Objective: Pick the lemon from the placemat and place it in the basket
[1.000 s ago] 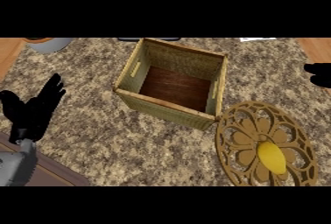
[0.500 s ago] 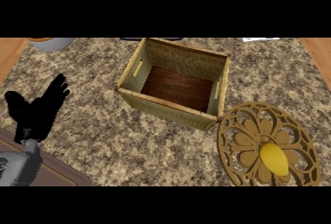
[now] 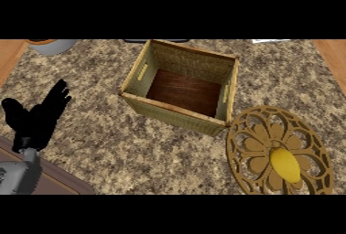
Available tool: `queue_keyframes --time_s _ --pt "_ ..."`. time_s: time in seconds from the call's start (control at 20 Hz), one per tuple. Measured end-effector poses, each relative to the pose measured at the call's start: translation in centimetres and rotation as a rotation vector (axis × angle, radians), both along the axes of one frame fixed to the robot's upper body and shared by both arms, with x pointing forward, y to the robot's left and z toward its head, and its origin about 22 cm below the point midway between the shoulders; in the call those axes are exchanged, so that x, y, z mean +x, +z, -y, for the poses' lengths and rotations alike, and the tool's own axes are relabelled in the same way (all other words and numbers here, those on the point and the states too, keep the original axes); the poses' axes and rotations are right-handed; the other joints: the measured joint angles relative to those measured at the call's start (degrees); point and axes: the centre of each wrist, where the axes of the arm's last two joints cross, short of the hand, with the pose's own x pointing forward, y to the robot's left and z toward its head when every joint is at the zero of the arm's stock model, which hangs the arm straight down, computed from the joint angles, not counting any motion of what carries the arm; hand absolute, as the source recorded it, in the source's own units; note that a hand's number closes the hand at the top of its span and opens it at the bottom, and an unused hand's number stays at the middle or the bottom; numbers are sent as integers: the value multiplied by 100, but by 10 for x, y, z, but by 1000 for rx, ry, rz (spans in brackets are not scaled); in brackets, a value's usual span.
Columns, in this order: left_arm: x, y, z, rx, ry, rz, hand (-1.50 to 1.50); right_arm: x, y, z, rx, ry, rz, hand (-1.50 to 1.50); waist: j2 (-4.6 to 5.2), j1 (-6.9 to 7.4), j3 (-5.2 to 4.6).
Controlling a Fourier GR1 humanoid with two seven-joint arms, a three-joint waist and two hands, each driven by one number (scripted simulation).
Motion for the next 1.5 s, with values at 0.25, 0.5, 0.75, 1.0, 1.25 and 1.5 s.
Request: queue_keyframes --time_s 0.25,0.5,0.75,1.0,1.25,1.5 --pt "6 -2 -1 2 4 2 0 -6 -45 2 39 -13 3 -150 3 -19 1" --pt "4 -2 0 3 -1 5 0 -7 -93 -2 80 -18 24 -150 11 29 2" --pt "10 2 4 6 -5 6 0 3 -141 -12 151 -19 28 -150 17 65 -1" --pt "10 5 5 3 -3 0 0 7 -182 -24 192 -14 1 -150 15 65 -2" --pt "12 2 2 3 -5 4 0 12 -202 -42 119 7 -30 -150 11 53 -5" --pt "3 1 4 3 -8 4 0 18 -222 -49 47 27 -50 -150 9 62 -6"
